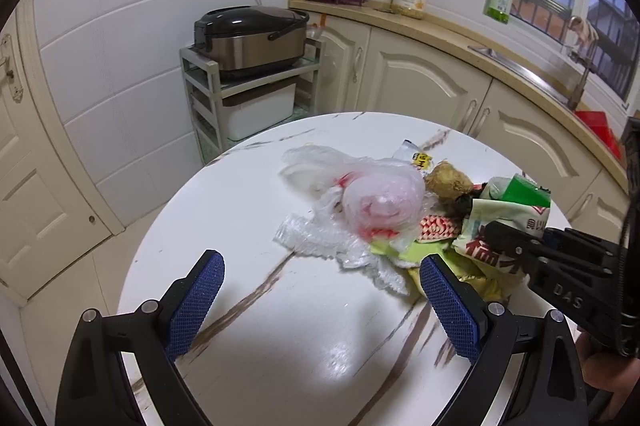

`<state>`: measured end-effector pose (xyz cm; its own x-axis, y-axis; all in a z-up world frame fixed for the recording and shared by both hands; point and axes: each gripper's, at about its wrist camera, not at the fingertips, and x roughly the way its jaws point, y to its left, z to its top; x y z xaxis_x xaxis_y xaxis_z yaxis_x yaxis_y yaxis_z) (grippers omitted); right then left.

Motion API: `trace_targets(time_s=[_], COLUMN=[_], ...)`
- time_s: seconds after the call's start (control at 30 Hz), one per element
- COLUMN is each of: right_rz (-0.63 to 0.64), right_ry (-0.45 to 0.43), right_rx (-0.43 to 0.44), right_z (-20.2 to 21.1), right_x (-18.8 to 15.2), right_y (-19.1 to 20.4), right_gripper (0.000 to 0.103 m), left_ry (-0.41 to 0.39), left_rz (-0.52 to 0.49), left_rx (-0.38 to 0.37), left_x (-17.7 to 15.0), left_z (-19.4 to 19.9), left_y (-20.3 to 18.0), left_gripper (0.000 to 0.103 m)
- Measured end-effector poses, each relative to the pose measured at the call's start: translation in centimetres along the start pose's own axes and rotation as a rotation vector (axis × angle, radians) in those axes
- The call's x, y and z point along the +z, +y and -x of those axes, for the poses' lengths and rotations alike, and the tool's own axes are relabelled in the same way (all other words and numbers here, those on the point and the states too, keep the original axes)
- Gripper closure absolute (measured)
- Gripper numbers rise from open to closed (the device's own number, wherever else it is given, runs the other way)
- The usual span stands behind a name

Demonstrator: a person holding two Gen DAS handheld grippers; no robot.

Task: Collect trash
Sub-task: 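Grasp the white snack bag with the right tool while the left tool grasps the pink bag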

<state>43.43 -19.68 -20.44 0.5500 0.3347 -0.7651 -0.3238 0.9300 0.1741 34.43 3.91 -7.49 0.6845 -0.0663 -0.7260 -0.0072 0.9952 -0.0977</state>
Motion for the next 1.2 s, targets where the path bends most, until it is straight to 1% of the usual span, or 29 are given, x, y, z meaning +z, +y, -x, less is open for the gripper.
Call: trace_targets(time_s=[0.17, 0.3, 0.43, 0.53, 0.6, 0.63, 0.67, 0.7, 0.73, 0.83, 0.97, 1.03, 1.2], right_rz=[-0.049, -0.067, -0.080, -0.086, -0.091, -0.094, -0.096, -0.098, -0.099, -0.104, -0.116, -0.122, -0.132], right_ry=[-0.016, -0.032, -0.042, -0.050, -0.052, -0.051, -0.048, -0.047, -0.046, -0.045, -0.044, -0.045, -0.056], right_rx=[0.050, 0.065, 0.072, 0.076, 0.080, 0.082, 0.083, 0.084, 0.085, 0.088, 0.091, 0.091, 0.090], right_z=[0.8, 1.4, 1.6, 1.7, 1.5, 1.4, 1.3, 1.3, 1.2, 1.2, 1.2, 1.3, 2.2], right_x=[-0.2, -0.1, 0.1, 0.2, 0.4, 0.4, 0.4, 0.4, 0.3, 0.2, -0.1, -0.2, -0.5], right_y=[-1.5, -2.2, -3.0, -3.3, -3.5, -3.5, -3.6, -3.6, -3.7, -3.8, -4.0, -4.1, -4.1], right_gripper=[0.085, 0.085, 0.085, 0.085, 0.085, 0.085, 0.085, 0.085, 0.085, 0.085, 0.085, 0.085, 0.085], left_ry=[-0.011, -0.011, -0.008, 0.009, 0.029, 0.036, 0.050, 0.066, 0.074, 0.066, 0.060, 0.046, 0.007], left_rz=[-0.014, -0.053, -0.104, -0.126, -0.136, -0.131, -0.117, -0.093, -0.077, -0.093, -0.075, -0.070, -0.069], left_rx=[-0.004, 0.000, -0.003, 0.015, 0.014, -0.011, -0.053, -0.109, -0.137, -0.147, -0.175, -0.182, -0.190], left_x=[0.7, 1.6, 2.0, 2.8, 3.3, 3.6, 3.8, 3.9, 4.2, 4.2, 4.1, 4.1, 3.0], left_z=[-1.9, -3.6, -5.1, -7.3, -9.0, -9.8, -10.3, -10.9, -11.5, -12.3, -12.6, -12.1, -9.2], left_y=[-0.4, -1.1, -2.6, -3.6, -4.1, -4.2, -4.0, -3.7, -3.5, -3.3, -2.7, -2.4, -1.7], left_gripper=[0.007, 0.007, 0.007, 0.007, 0.011, 0.021, 0.035, 0.041, 0.047, 0.050, 0.054, 0.054, 0.054])
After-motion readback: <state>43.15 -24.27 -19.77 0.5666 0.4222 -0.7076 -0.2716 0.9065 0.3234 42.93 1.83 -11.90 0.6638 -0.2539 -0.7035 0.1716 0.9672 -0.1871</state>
